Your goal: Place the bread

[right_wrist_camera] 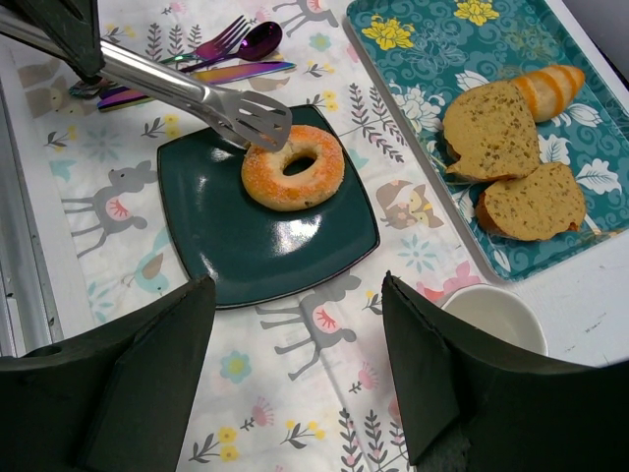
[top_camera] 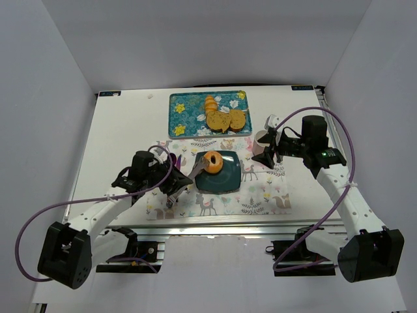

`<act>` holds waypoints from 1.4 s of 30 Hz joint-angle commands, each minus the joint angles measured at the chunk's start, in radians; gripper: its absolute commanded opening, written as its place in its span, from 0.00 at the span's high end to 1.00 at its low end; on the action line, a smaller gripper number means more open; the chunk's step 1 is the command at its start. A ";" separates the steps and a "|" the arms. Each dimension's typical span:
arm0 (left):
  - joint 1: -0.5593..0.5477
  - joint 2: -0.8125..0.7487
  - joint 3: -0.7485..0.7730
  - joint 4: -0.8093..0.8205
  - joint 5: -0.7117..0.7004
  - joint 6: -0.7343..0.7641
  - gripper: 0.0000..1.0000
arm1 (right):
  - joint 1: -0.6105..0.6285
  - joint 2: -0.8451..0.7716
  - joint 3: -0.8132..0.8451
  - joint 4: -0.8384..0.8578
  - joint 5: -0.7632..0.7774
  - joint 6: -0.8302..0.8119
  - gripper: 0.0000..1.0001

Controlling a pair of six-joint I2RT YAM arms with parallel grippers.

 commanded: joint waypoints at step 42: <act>0.332 0.211 0.376 -0.172 -0.660 1.101 1.00 | -0.005 -0.010 0.032 -0.011 -0.079 -0.072 0.26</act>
